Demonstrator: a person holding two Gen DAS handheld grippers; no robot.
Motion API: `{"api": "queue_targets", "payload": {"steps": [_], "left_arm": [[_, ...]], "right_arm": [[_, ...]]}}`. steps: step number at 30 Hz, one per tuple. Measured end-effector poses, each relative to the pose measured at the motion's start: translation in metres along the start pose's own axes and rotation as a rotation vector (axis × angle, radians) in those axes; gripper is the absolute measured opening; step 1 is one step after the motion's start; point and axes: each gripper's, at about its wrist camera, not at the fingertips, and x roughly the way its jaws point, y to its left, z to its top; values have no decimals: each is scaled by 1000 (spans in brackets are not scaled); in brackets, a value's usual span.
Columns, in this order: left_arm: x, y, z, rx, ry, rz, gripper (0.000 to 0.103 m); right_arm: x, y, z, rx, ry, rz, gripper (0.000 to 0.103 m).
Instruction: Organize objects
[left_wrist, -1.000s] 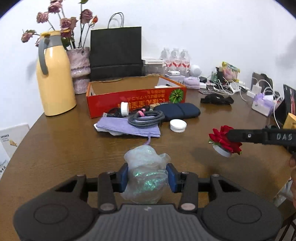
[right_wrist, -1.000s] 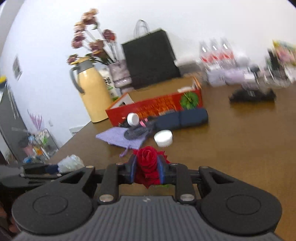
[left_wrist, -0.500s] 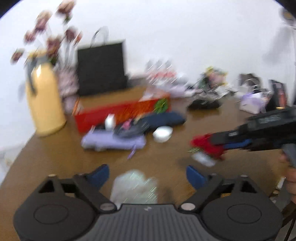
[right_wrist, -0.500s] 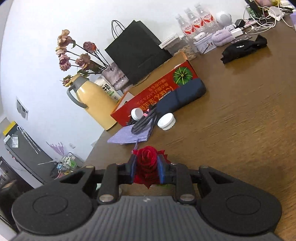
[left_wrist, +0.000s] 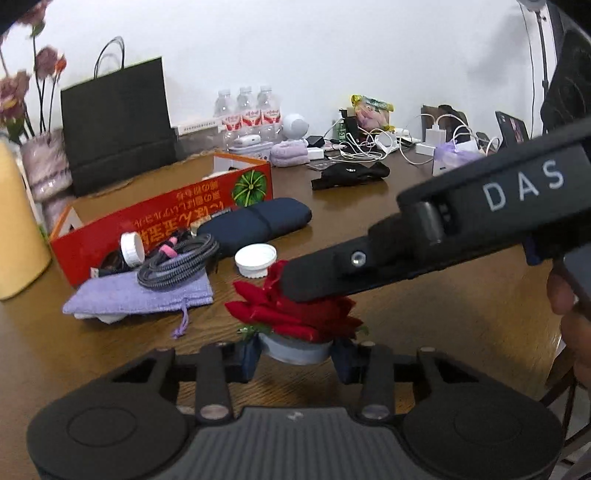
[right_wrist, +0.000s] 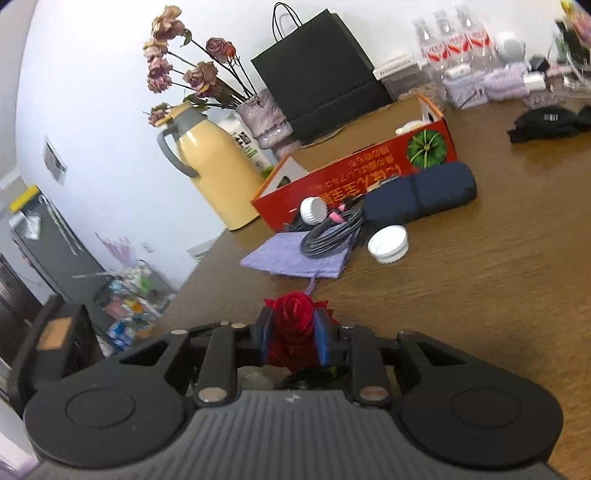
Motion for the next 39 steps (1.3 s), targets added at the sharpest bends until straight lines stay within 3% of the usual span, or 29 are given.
{"api": "queue_targets", "payload": {"steps": [2, 5, 7, 12, 13, 15, 16, 18, 20, 22, 27, 32, 39], "left_arm": [[2, 1, -2, 16, 10, 17, 38], [5, 7, -4, -8, 31, 60, 38], [11, 17, -5, -45, 59, 75, 38], [12, 28, -4, -77, 66, 55, 38], [11, 27, -4, -69, 64, 50, 38], [12, 25, -3, -60, 65, 47, 38], [12, 24, -2, -54, 65, 43, 38], [12, 20, -2, -38, 59, 24, 38], [12, 18, -2, -32, 55, 16, 38], [12, 20, -4, -50, 57, 13, 38], [11, 22, -6, -69, 51, -3, 38], [13, 20, -5, -75, 48, -8, 38], [13, 10, -5, -14, 41, 15, 39]], "right_arm": [[3, 0, 0, -14, -25, -48, 15], [9, 7, -2, -114, -67, -193, 4], [14, 7, -6, -165, -60, -257, 4], [17, -3, -10, -166, -51, -278, 8], [14, -3, -9, -155, -64, -236, 16], [8, -1, -5, -142, -79, -92, 54], [9, 2, -4, -157, -66, -54, 81], [17, 12, -5, -210, -51, -49, 71], [34, 11, -5, -221, -5, -111, 40], [43, 4, -7, -209, 18, -104, 34], [42, 7, -11, -213, 5, -120, 30], [40, -4, -10, -135, -4, -108, 29], [36, 5, -15, -173, -47, -140, 28]]}}
